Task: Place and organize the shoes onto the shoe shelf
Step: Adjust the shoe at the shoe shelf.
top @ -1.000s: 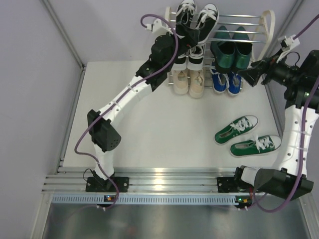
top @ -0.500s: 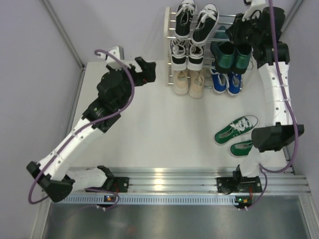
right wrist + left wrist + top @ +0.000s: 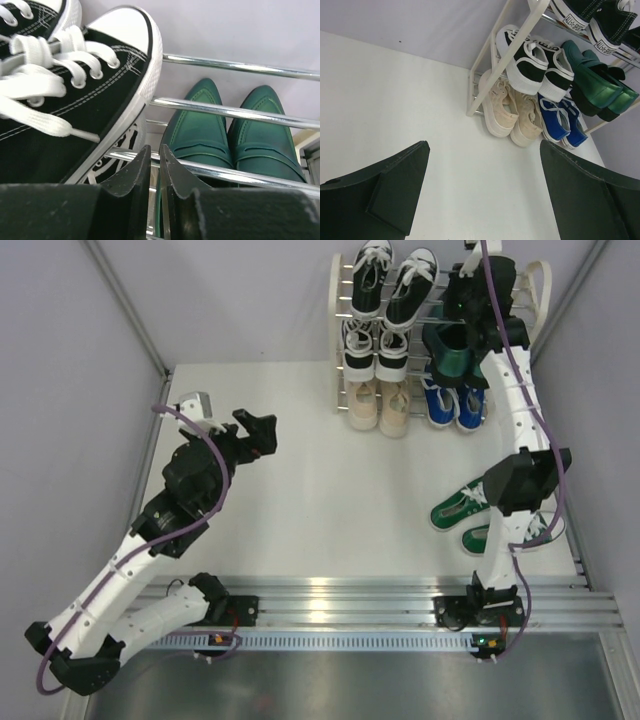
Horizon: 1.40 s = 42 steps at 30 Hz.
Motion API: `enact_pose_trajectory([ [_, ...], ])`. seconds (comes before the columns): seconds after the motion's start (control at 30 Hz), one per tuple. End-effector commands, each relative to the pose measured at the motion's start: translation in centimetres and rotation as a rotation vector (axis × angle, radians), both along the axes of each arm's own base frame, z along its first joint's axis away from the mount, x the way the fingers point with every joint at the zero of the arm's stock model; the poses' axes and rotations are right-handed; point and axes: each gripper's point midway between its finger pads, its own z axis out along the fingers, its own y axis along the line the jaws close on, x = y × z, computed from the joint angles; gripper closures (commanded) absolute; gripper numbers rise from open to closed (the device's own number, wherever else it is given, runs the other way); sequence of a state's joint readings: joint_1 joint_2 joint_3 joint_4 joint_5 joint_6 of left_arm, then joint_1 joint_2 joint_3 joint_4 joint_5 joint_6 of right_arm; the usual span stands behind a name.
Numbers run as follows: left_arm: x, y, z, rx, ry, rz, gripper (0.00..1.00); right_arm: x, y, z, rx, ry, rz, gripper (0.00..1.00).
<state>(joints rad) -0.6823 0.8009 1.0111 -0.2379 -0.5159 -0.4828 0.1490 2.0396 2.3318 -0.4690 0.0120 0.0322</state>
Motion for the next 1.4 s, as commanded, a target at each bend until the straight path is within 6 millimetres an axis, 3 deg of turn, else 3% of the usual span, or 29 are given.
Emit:
enact_pose_trajectory([
  [0.0, -0.3, 0.8, 0.6, -0.023, -0.011, 0.027, 0.03, 0.1, 1.0, 4.3, 0.059, -0.127, 0.014, 0.87],
  [0.2, -0.5, 1.1, 0.2, -0.021, 0.000, 0.038, 0.02, 0.9, 3.2, 3.4, 0.090, -0.123, 0.069, 0.87],
  [0.33, -0.9, 1.5, 0.1, -0.036, -0.002, 0.043, 0.03, 1.6, 3.6, 2.4, 0.107, -0.113, 0.056, 0.88],
  [0.7, -1.2, 1.9, -0.5, -0.045, 0.016, 0.053, 0.02, 3.4, 3.9, 4.3, 0.123, -0.218, 0.056, 0.89],
  [0.97, -1.0, 1.5, -0.6, -0.038, 0.022, 0.045, 0.02, 3.7, 4.5, 3.9, 0.131, -0.221, 0.085, 0.89],
  [1.37, -1.1, 1.2, -0.8, -0.063, 0.029, 0.029, 0.02, 3.1, 7.8, 4.9, 0.150, -0.258, 0.151, 0.89],
])
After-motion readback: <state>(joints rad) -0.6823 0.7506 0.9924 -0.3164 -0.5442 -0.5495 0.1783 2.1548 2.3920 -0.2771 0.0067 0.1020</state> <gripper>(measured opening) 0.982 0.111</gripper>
